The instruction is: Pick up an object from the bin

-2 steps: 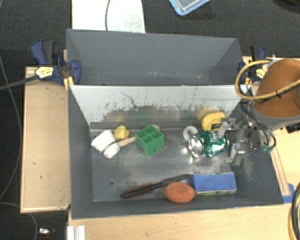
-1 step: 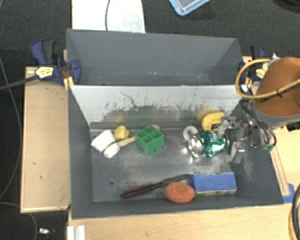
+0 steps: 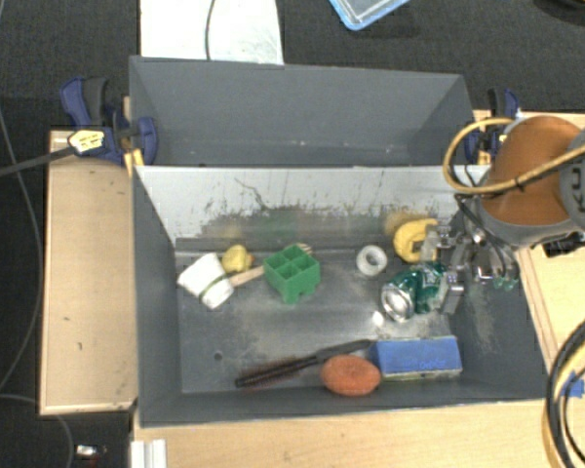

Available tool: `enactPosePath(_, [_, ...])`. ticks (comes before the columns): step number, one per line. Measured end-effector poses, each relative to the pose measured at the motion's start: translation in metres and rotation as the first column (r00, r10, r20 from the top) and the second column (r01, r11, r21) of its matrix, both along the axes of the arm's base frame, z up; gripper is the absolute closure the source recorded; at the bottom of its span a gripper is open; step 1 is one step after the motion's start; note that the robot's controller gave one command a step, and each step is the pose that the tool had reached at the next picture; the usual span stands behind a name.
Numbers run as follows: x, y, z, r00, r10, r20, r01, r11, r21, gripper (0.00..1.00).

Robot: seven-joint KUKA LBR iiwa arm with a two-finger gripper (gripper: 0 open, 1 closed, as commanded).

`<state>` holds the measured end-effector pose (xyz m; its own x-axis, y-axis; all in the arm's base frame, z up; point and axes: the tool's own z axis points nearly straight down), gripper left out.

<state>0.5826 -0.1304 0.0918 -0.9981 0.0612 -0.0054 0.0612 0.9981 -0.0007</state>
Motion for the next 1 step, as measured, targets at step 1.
enactPosePath(1, [-0.0077,0.0016,0.0112,1.000,-0.017,-0.003,0.017,1.000,0.000,0.00])
